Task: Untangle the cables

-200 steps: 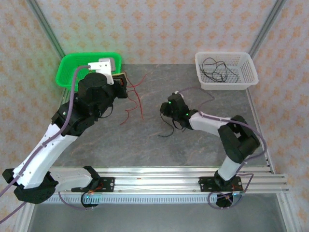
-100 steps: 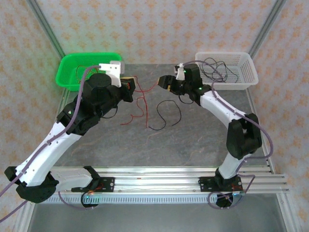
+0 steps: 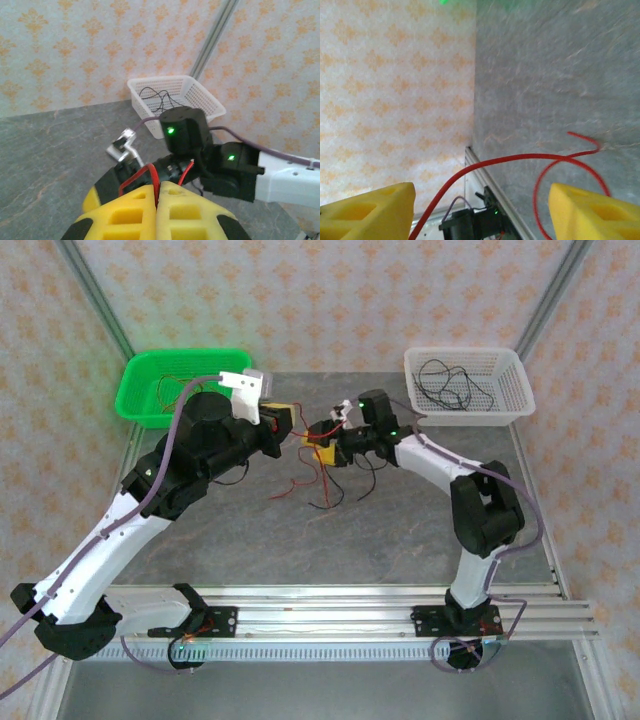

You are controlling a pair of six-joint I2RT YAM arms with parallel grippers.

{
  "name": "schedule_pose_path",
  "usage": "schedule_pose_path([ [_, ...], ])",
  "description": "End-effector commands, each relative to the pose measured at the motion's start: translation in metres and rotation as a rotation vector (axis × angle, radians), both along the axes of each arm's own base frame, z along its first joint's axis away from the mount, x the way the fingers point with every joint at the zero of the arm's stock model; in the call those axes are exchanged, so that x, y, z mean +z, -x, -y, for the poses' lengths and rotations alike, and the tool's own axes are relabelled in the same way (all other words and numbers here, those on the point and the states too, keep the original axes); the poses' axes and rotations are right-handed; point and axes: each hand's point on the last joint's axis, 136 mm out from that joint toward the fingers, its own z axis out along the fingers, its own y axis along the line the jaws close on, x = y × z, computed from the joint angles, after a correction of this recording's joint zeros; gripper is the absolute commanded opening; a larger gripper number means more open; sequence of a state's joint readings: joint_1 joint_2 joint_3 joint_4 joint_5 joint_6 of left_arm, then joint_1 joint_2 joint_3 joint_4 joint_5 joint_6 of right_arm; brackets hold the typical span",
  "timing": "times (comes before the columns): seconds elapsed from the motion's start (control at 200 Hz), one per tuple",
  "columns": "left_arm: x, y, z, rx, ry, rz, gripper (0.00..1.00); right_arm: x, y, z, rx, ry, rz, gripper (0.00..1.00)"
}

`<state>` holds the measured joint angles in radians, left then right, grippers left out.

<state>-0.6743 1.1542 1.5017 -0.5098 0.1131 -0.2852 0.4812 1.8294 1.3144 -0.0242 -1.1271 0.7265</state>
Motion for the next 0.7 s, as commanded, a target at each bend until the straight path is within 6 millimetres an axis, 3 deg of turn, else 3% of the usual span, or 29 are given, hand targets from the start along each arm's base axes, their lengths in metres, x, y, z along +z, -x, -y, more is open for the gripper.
schedule_pose_path([
  [0.0, 0.011, 0.007, 0.008, -0.057, 0.027, 0.04, 0.0, 0.002, 0.007, -0.013, 0.041, -0.041, -0.024, 0.7],
  [0.28, 0.009, 0.01, 0.007, -0.067, 0.025, 0.038, 0.0, 0.001, 0.006, -0.022, 0.054, -0.062, -0.037, 0.69],
  [0.696, -0.007, 0.009, 0.006, -0.061, -0.029, 0.001, 0.0, -0.01, 0.02, -0.016, 0.113, 0.01, -0.028, 0.55],
])
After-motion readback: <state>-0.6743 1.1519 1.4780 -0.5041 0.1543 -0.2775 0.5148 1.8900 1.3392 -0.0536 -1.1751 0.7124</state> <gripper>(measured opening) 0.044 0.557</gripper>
